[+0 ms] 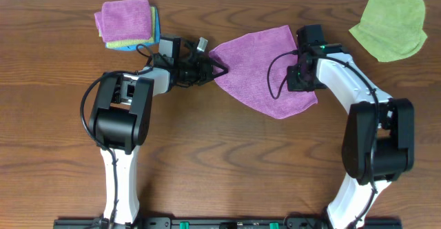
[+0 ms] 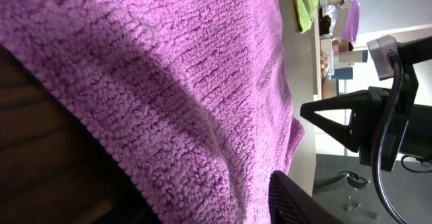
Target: Fold the cloth
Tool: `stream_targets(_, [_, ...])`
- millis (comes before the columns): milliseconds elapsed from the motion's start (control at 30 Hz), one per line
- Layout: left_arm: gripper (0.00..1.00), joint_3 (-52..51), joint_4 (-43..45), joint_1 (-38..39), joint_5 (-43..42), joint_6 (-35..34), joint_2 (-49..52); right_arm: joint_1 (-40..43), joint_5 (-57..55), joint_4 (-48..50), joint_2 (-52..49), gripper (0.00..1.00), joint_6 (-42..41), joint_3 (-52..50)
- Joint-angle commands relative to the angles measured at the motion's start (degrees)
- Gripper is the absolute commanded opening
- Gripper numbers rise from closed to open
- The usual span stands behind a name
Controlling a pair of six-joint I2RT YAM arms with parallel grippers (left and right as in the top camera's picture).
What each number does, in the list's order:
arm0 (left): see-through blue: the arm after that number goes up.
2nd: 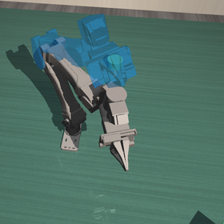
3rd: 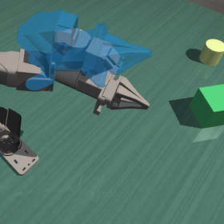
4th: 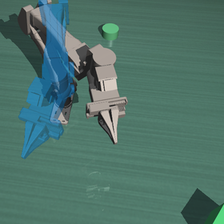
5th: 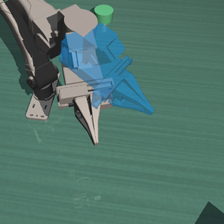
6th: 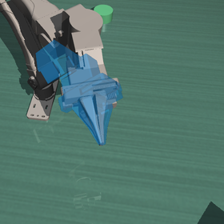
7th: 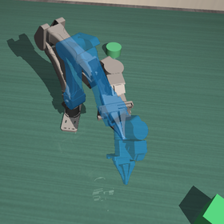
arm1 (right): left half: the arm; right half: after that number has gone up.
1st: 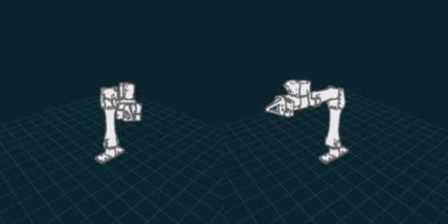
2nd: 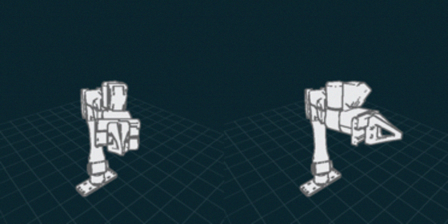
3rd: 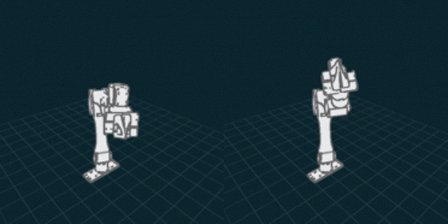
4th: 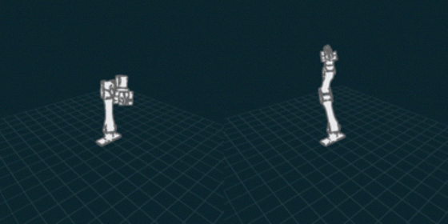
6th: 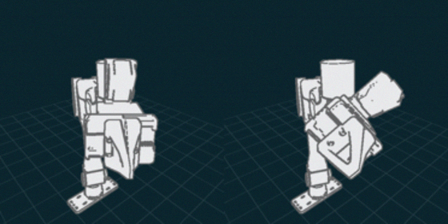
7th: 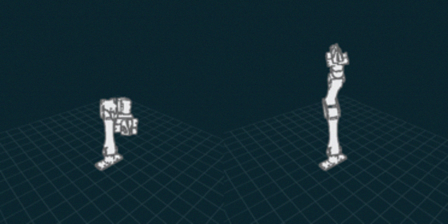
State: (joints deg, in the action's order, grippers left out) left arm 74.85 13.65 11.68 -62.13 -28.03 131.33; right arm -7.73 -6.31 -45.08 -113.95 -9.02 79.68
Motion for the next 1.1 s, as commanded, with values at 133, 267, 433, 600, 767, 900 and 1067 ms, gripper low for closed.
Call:
stream_targets(133, [0.47,0.3,-0.2,0.0,0.9,1.3,-0.1,0.2,-2.7,-0.5,0.0,0.01,-3.1,-1.9])
stream_targets(267, [0.47,0.3,-0.2,0.0,1.0,1.3,-0.1,0.2,-2.7,-0.5,0.0,0.01,-3.7,-3.4])
stream_targets(433, [0.44,0.3,-0.2,0.0,1.0,1.3,-0.1,0.1,-1.8,-0.5,0.0,0.01,-5.6,-5.6])
stream_targets(600, [0.4,0.3,-0.1,0.0,2.2,1.5,-0.1,0.0,0.8,-1.3,0.0,0.02,-7.2,-7.5])
stream_targets(767, [0.29,1.5,-0.1,0.0,2.8,2.3,-0.1,-3.3,0.7,-4.1,0.0,0.02,-8.2,-8.2])
stream_targets(900, [0.29,3.8,-0.2,-0.1,3.0,2.3,-0.1,-7.8,0.8,-5.5,0.0,0.01,-10.4,-8.2])
stream_targets(1067, [0.3,6.3,-0.2,-0.2,3.2,2.6,-0.1,-12.2,0.8,-6.6,0.0,0.01,-12.2,-8.2])
